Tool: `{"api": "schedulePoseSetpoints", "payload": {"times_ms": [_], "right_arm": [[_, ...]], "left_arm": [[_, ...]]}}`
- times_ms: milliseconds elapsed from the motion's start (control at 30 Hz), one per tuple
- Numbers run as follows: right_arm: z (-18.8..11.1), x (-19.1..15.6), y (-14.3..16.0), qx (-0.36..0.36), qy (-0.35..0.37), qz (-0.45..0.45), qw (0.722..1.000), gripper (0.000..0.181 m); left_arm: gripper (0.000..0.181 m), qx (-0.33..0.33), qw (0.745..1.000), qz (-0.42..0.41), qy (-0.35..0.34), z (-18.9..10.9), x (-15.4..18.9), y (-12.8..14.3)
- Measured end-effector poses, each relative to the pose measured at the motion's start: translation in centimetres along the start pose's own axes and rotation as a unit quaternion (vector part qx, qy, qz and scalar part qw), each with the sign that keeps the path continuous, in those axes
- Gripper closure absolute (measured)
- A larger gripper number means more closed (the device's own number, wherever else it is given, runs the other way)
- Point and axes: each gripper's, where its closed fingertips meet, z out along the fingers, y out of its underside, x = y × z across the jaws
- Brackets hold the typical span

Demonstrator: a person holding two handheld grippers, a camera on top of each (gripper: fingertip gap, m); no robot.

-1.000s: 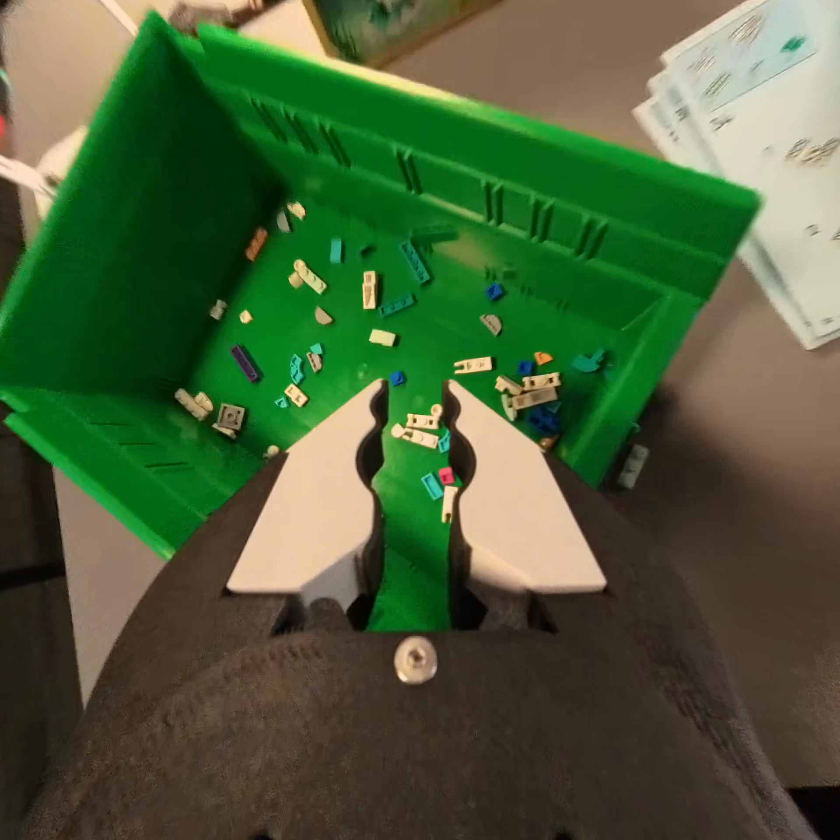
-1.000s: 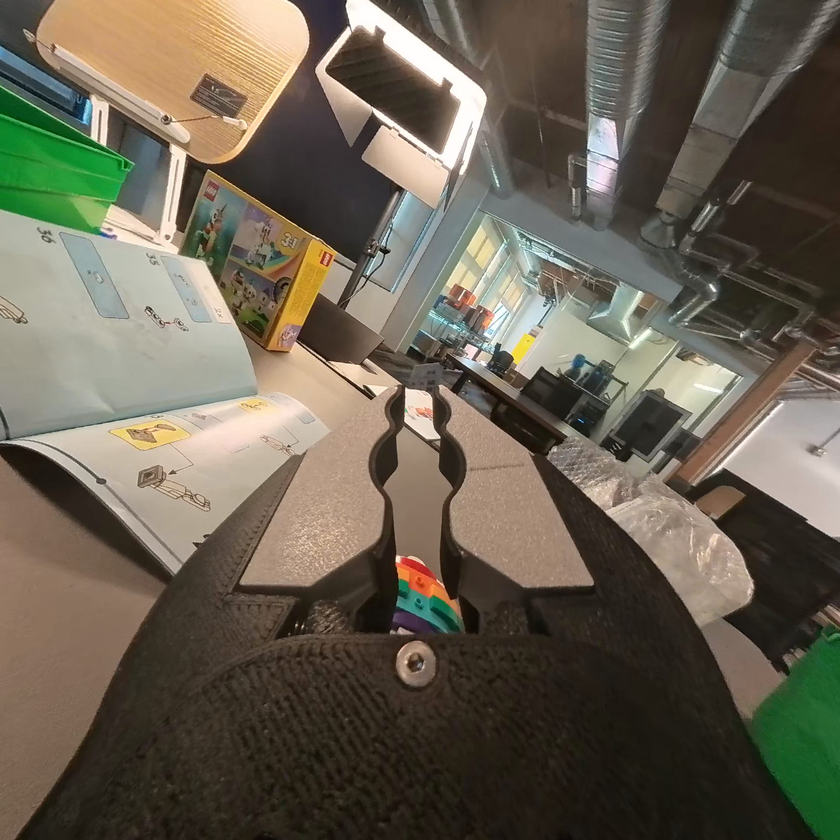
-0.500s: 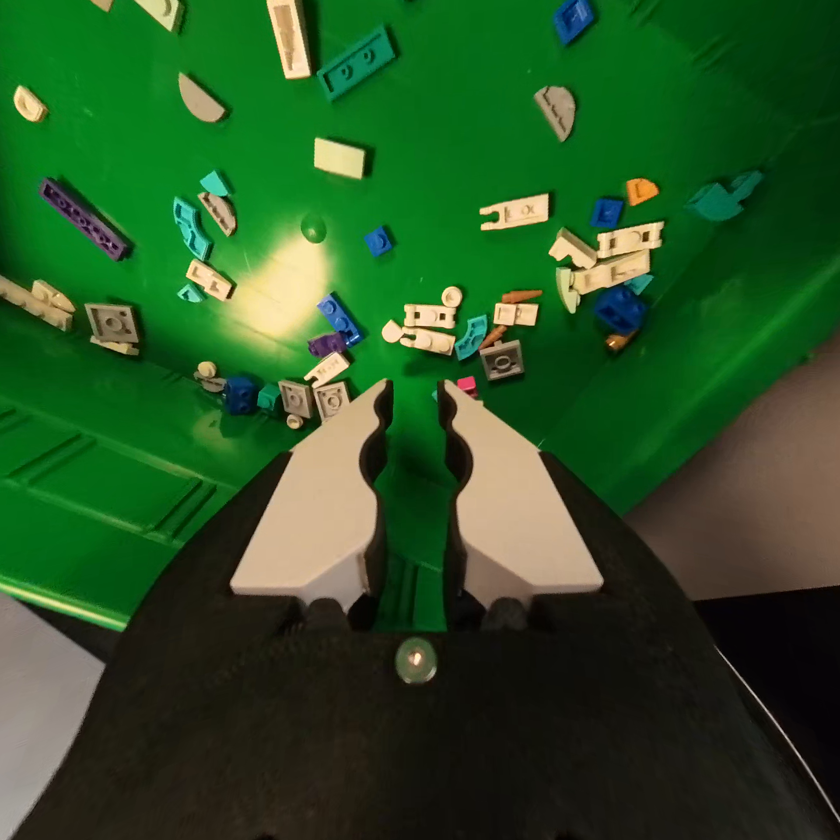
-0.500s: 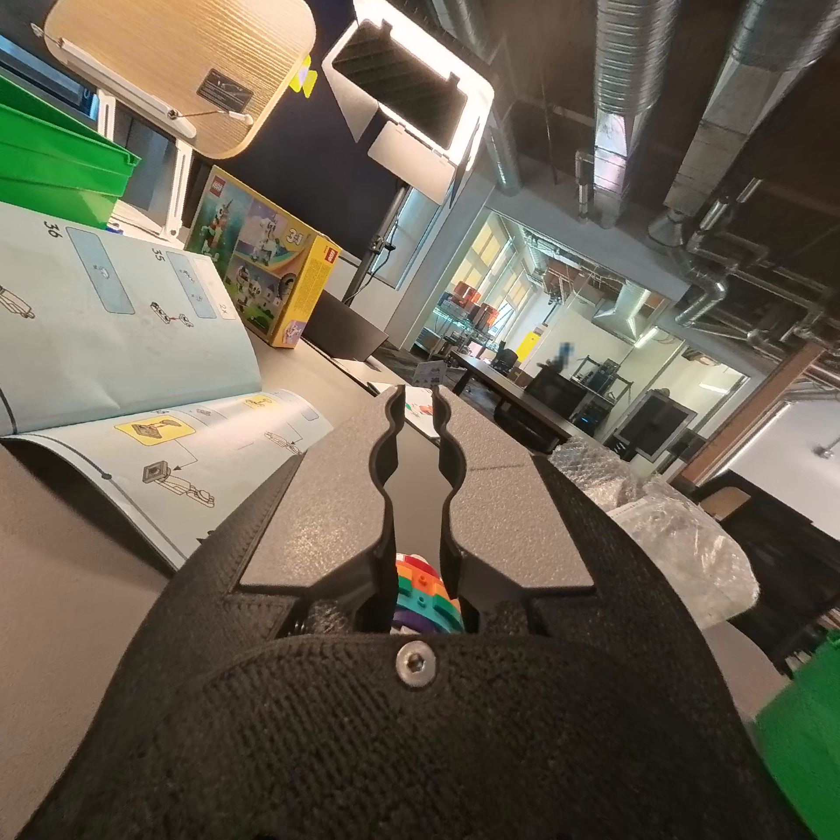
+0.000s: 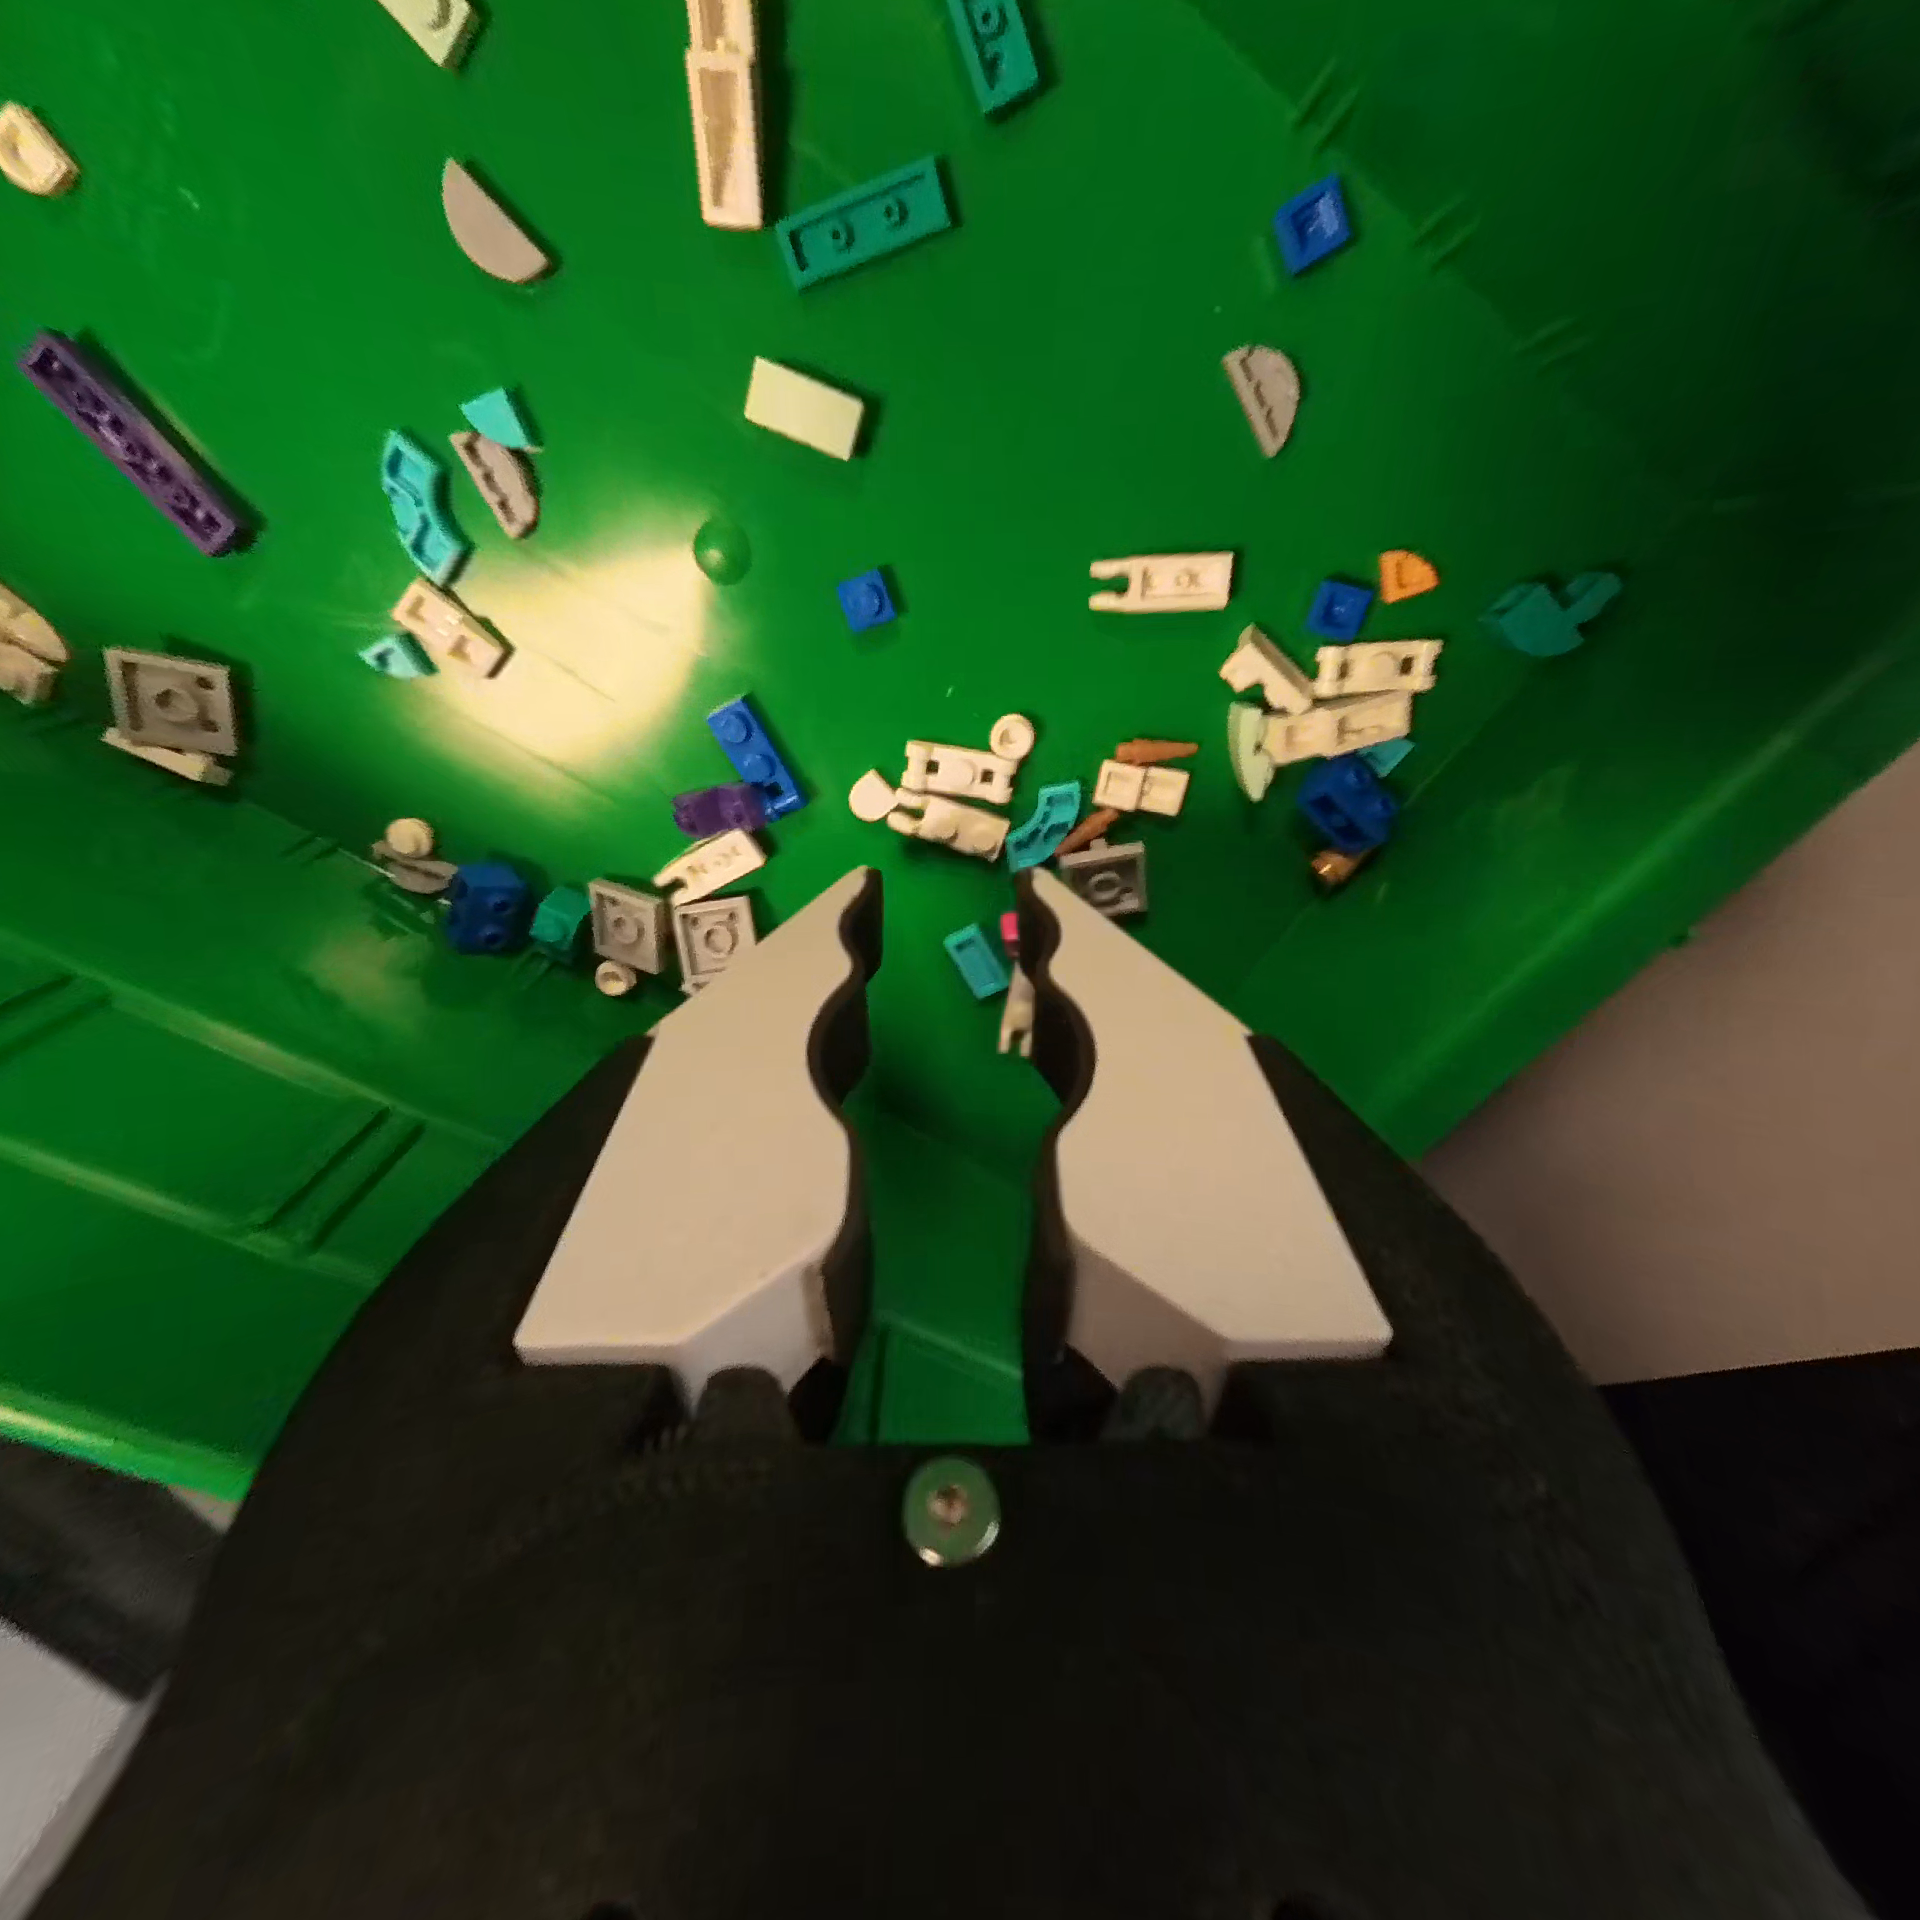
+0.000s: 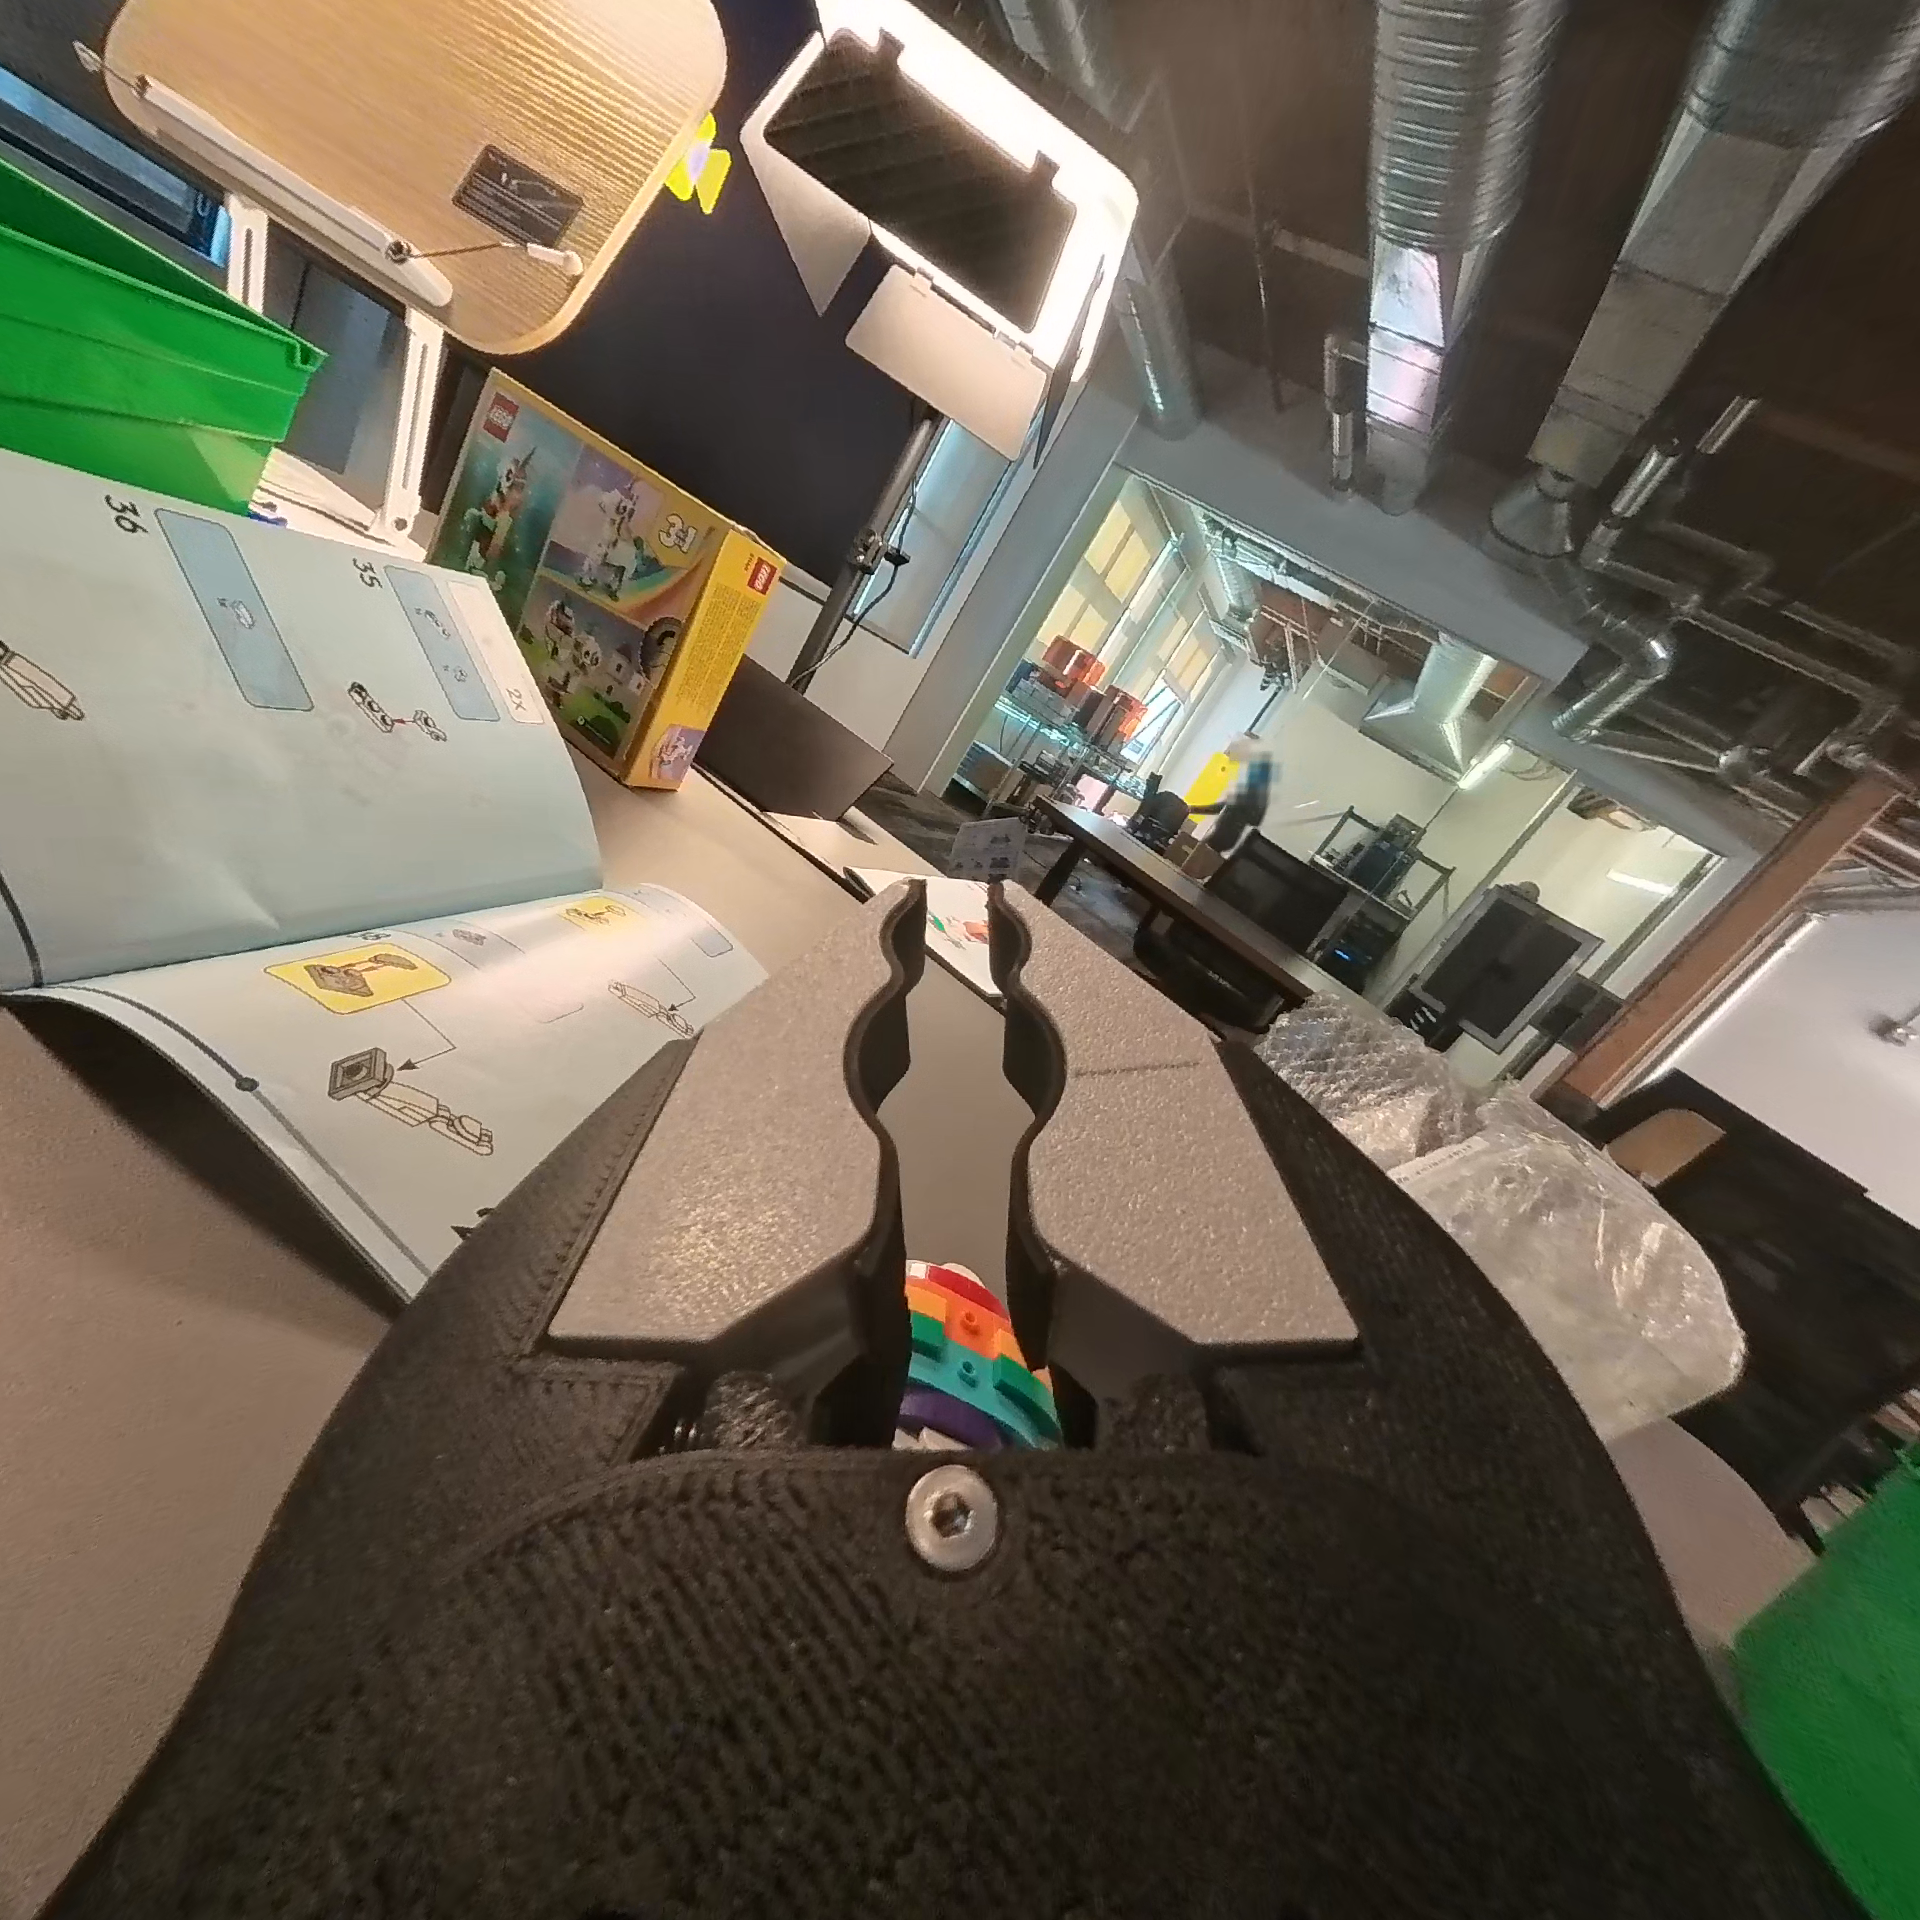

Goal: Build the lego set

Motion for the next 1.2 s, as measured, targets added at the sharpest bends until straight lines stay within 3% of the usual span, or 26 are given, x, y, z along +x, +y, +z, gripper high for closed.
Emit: {"api": "schedulePoseSetpoints", "payload": {"times_ms": [33, 300, 633, 933, 1200], "right_arm": [[0.0, 0.0, 0.0, 0.000, 0.000, 0.000, 1.000, 0.172], [0.0, 0.0, 0.1, -0.001, -0.001, 0.005, 1.000, 0.172], [0.1, -0.1, 0.1, -0.002, -0.005, 0.007, 1.000, 0.172], [0.1, -0.2, 0.1, -0.003, -0.008, 0.007, 1.000, 0.172], [0.1, -0.2, 0.2, -0.005, -0.010, 0.008, 1.000, 0.172]], "left_arm": [[0.155, 0.005, 1.000, -0.012, 0.005, 0.0, 0.2, -0.3], [0.161, 0.014, 0.996, -0.080, 0.025, 0.2, 0.0, -1.6], [0.170, -0.004, 0.995, -0.094, 0.016, 0.3, -0.1, -0.6], [0.160, 0.014, 0.992, -0.123, 0.031, 0.7, -0.4, -1.2], [0.165, 0.003, 0.991, -0.124, 0.039, 1.0, -0.1, -1.1]]}}
